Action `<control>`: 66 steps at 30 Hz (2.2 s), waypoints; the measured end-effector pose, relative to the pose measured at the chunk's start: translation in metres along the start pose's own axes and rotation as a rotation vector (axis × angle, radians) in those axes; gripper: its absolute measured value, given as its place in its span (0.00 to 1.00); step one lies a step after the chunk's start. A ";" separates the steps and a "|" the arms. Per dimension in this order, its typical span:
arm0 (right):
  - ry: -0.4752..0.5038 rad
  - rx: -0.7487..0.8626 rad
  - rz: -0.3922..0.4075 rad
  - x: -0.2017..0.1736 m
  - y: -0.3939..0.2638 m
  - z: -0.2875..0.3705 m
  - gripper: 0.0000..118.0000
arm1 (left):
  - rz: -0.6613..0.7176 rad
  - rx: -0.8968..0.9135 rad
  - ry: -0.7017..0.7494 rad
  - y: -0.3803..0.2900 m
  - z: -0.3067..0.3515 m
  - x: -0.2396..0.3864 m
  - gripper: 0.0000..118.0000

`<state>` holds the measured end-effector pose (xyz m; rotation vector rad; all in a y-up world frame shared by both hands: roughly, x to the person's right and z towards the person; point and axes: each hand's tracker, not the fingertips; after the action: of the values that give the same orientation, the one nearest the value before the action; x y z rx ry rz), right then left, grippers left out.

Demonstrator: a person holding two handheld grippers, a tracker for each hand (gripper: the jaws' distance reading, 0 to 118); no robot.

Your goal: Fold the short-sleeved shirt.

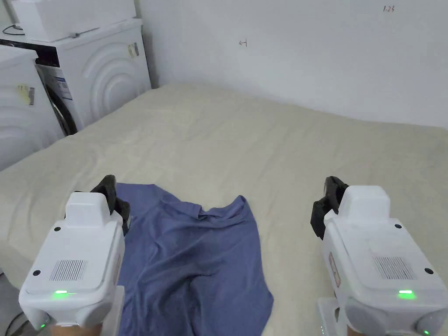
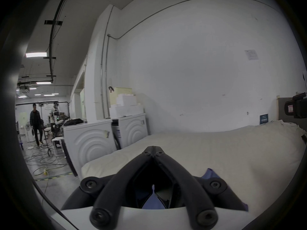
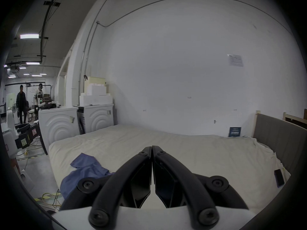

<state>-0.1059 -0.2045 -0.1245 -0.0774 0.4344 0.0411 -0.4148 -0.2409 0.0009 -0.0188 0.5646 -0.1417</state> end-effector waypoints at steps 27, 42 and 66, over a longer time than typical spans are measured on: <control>-0.071 -0.095 0.020 0.039 -0.024 -0.018 0.00 | 0.111 -0.741 -0.331 -0.085 -0.149 0.048 0.14; -0.143 -0.183 0.021 0.073 -0.053 -0.021 0.00 | -0.024 -1.151 -0.272 -0.170 -0.173 0.090 0.86; -0.220 -0.143 -0.015 0.114 -0.033 0.033 0.00 | 0.307 -0.832 -0.423 -0.059 -0.159 0.059 0.00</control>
<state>0.0130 -0.2324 -0.1408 -0.2152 0.2106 0.0650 -0.4576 -0.3037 -0.1617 -0.7517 0.1651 0.3976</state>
